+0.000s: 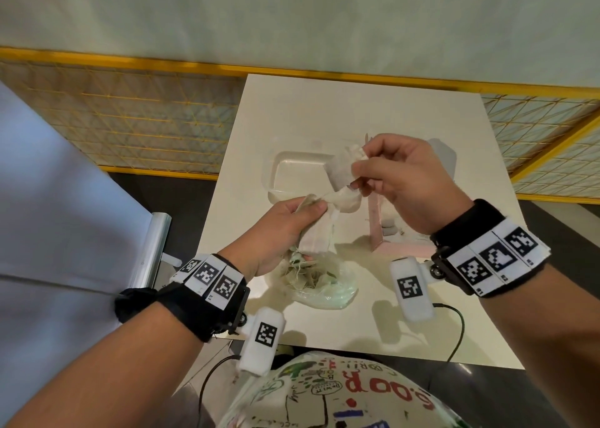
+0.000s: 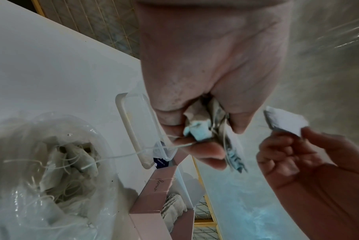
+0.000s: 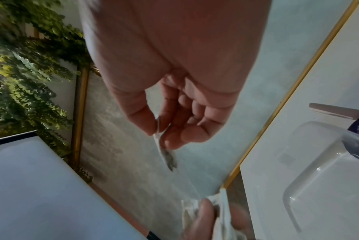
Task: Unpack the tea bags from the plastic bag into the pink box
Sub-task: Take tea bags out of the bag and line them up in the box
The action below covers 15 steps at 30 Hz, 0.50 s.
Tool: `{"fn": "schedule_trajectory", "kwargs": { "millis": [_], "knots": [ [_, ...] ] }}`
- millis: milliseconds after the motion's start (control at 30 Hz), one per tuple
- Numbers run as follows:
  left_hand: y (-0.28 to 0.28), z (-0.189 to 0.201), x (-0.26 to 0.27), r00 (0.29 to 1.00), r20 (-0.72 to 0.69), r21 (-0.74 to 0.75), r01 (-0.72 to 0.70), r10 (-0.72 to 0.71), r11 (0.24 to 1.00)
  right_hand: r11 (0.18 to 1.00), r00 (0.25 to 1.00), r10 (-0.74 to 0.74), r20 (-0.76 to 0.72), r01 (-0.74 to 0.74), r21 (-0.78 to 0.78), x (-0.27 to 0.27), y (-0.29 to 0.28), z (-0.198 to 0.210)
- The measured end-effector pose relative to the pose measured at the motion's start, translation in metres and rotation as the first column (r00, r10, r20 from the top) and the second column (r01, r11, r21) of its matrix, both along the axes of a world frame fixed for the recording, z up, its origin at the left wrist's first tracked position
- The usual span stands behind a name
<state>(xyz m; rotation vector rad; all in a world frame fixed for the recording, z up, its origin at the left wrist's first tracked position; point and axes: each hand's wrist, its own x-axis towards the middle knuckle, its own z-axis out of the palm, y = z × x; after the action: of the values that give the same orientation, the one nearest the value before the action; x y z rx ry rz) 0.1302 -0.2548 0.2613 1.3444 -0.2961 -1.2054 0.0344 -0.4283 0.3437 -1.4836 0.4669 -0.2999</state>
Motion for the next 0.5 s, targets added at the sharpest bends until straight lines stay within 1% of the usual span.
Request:
{"fn": "schedule_trajectory", "kwargs": {
  "millis": [100,200,267,333,367,400,433,467,500],
  "knots": [
    [-0.002,-0.002,0.002,0.999,0.042,0.068,-0.026,0.023,0.997,0.996,0.995,0.044,0.088,-0.050,0.069,-0.008,-0.002,0.011],
    [-0.003,-0.006,0.004,0.993,0.096,0.143,-0.084,0.071,0.986,0.978,0.981,0.149,0.127,-0.165,0.129,-0.015,-0.005,0.021],
    [-0.005,-0.007,0.004,0.987,0.112,0.157,-0.135,0.118,0.978,0.942,0.964,0.250,0.090,-0.264,0.209,-0.018,-0.005,0.023],
    [-0.008,-0.003,0.003,0.980,0.108,0.148,-0.179,0.164,0.973,0.894,0.937,0.349,0.015,-0.338,0.294,-0.018,0.000,0.018],
    [-0.010,-0.002,0.003,0.978,0.105,0.135,-0.196,0.183,0.971,0.891,0.923,0.382,-0.049,-0.354,0.284,-0.017,0.004,0.012],
    [-0.012,0.001,0.002,0.977,0.097,0.120,-0.203,0.192,0.972,0.907,0.909,0.394,-0.132,-0.363,0.213,-0.016,0.009,0.005],
    [-0.014,0.001,0.002,0.977,0.095,0.106,-0.199,0.189,0.974,0.925,0.898,0.380,-0.221,-0.372,0.082,-0.013,0.013,-0.005],
    [-0.016,0.003,0.001,0.979,0.100,0.096,-0.188,0.178,0.977,0.924,0.894,0.338,-0.294,-0.375,-0.078,-0.010,0.016,-0.015],
    [-0.018,0.004,-0.001,0.980,0.114,0.091,-0.176,0.165,0.980,0.901,0.898,0.281,-0.337,-0.368,-0.228,-0.008,0.019,-0.024]
  ]
}}
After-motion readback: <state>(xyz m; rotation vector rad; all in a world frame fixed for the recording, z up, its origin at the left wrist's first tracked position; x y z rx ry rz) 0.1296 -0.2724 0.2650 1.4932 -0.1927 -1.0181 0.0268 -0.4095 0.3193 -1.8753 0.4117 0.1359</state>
